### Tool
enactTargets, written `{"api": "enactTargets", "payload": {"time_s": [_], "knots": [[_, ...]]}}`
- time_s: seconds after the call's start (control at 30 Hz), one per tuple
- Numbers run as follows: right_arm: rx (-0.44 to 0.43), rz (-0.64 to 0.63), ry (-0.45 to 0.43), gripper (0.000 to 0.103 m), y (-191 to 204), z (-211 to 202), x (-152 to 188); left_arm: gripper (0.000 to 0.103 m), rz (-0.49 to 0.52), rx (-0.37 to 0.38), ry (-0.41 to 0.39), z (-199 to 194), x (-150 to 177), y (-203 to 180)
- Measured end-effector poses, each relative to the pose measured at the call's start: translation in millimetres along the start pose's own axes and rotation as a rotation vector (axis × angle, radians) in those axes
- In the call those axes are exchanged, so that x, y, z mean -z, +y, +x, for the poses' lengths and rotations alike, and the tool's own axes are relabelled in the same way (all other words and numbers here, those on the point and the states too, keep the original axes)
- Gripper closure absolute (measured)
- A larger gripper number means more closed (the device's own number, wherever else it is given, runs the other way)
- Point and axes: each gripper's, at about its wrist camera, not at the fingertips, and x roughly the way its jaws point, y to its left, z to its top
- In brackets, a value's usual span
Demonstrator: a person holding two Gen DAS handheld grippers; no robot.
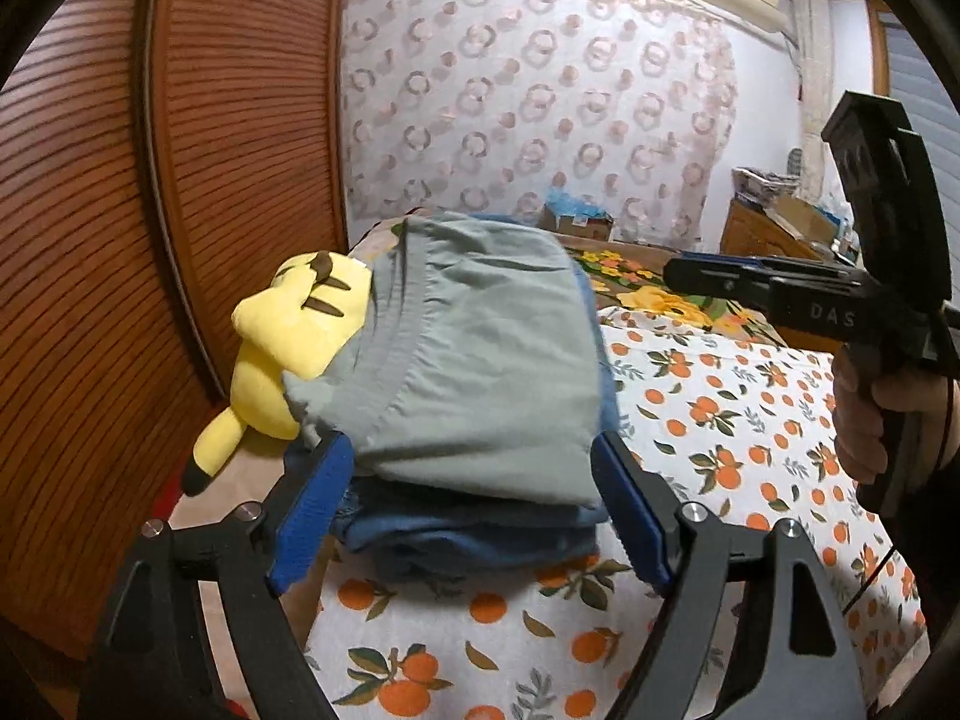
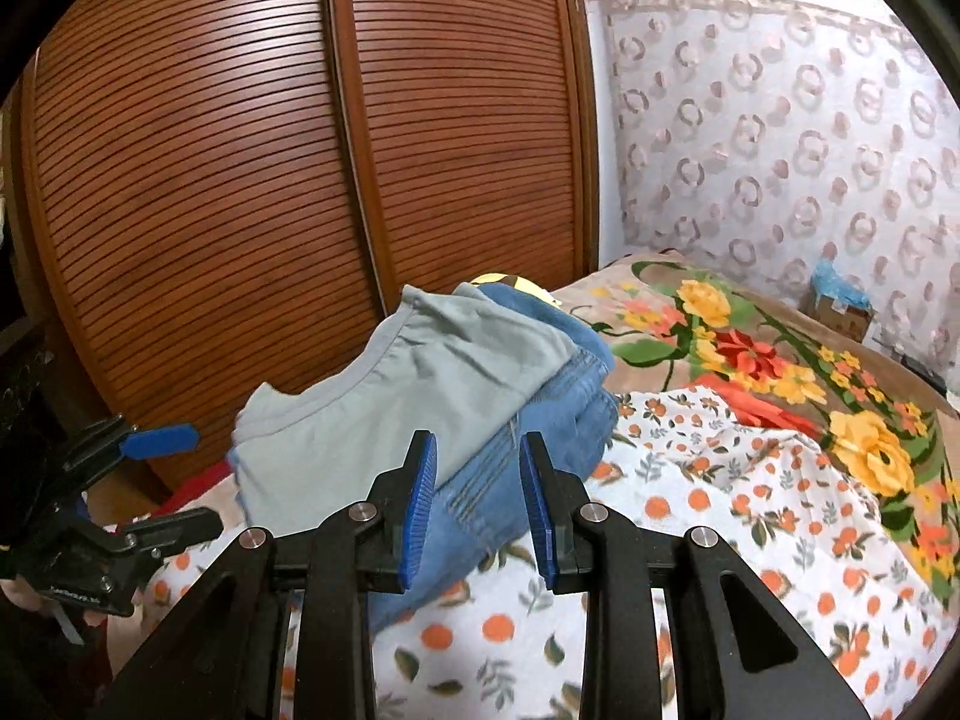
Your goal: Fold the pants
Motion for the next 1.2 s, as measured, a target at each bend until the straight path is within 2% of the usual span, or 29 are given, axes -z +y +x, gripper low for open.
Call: {"api": "enactTargets", "payload": {"time_s": [0.6, 0.8, 0.87, 1.03, 1.2], "knots": [[0.134, 0.082, -0.028, 0.073, 35.3, -103.3, 69.8, 0.021, 0.070, 0.122, -0.008, -19.0, 11.5, -51.1], [0.194, 0.101, -0.037, 0.072, 50.9, -130.7, 80.2, 0.021, 0.082, 0.142, -0.002, -19.4, 13.5, -65.7], [0.215, 0.111, -0.043, 0.064, 56.3, -139.9, 84.8, 0.021, 0.083, 0.160, -0.001, -19.8, 14.6, -69.6], [0.271, 0.125, -0.051, 0.052, 70.5, -161.4, 98.1, 0.021, 0.103, 0.146, -0.005, -23.3, 17.0, -83.3], [0.325, 0.152, -0.054, 0.029, 83.4, -182.6, 113.3, 0.021, 0.100, 0.170, -0.014, -32.9, 22.3, -89.1]]}}
